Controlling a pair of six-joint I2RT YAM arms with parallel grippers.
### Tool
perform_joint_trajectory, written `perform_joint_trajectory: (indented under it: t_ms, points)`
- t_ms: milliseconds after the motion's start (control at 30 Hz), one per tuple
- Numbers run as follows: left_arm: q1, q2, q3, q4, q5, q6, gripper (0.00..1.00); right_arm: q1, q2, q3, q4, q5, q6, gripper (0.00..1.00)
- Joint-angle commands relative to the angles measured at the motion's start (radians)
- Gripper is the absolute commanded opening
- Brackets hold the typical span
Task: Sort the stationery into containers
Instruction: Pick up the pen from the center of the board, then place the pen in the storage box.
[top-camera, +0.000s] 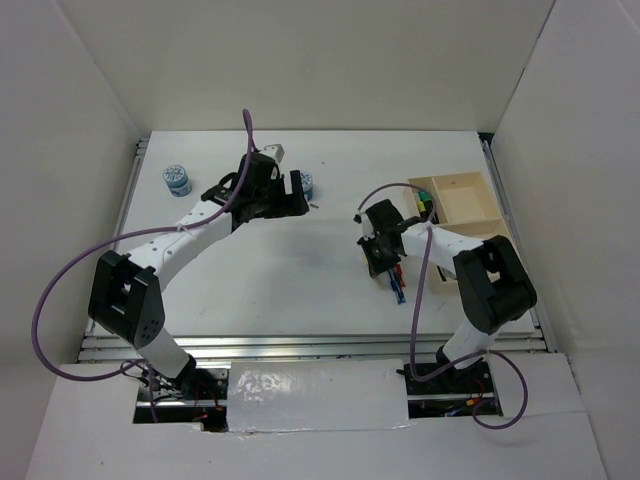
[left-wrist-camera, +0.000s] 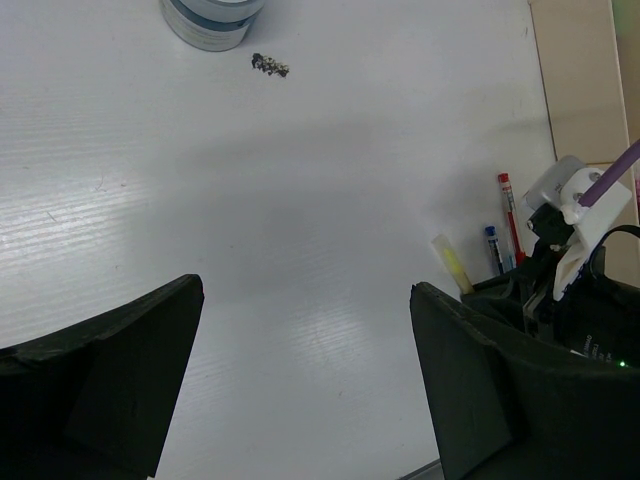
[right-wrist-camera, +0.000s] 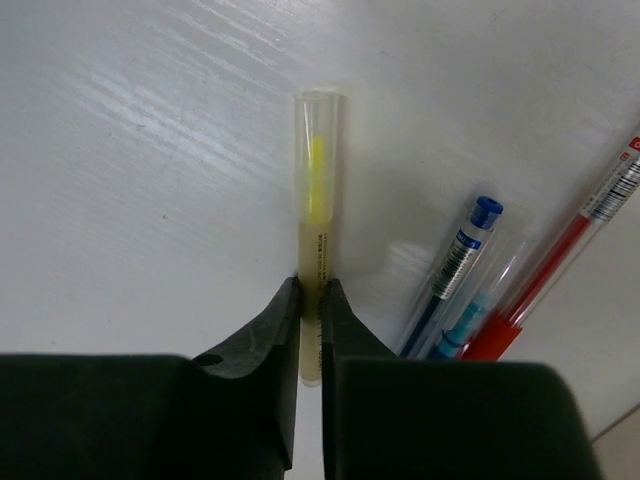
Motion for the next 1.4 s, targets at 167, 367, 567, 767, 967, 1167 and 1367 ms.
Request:
perform_joint_trajectory:
  t_ms: [167, 367, 567, 767, 967, 1167, 1367]
  points:
    - [0.006, -0.004, 0.042, 0.018, 0.011, 0.009, 0.96, -0.049, -0.219, 0.088, -0.075, -0.11, -0.028, 0.0]
    - [0.006, -0.013, 0.054, 0.025, 0.02, 0.017, 0.96, -0.215, -0.373, 0.234, -0.21, -0.294, -0.088, 0.0]
    - [0.008, -0.007, 0.043, 0.023, 0.021, 0.017, 0.96, -0.509, -0.442, 0.23, -0.251, -0.271, -0.224, 0.0]
    - [0.006, 0.009, 0.055, 0.025, 0.027, 0.009, 0.96, -0.697, -0.392, 0.171, -0.255, -0.276, -0.359, 0.0]
    - [0.005, 0.004, 0.048, 0.02, 0.018, 0.009, 0.96, -0.757, -0.295, 0.141, -0.215, -0.258, -0.358, 0.0]
    - [0.006, -0.007, 0.026, 0.034, 0.015, 0.012, 0.97, -0.801, -0.235, 0.078, -0.15, -0.184, -0.395, 0.0]
    - [0.008, 0.003, 0.042, 0.025, 0.02, 0.009, 0.96, -0.882, -0.173, 0.081, -0.118, -0.118, -0.436, 0.0]
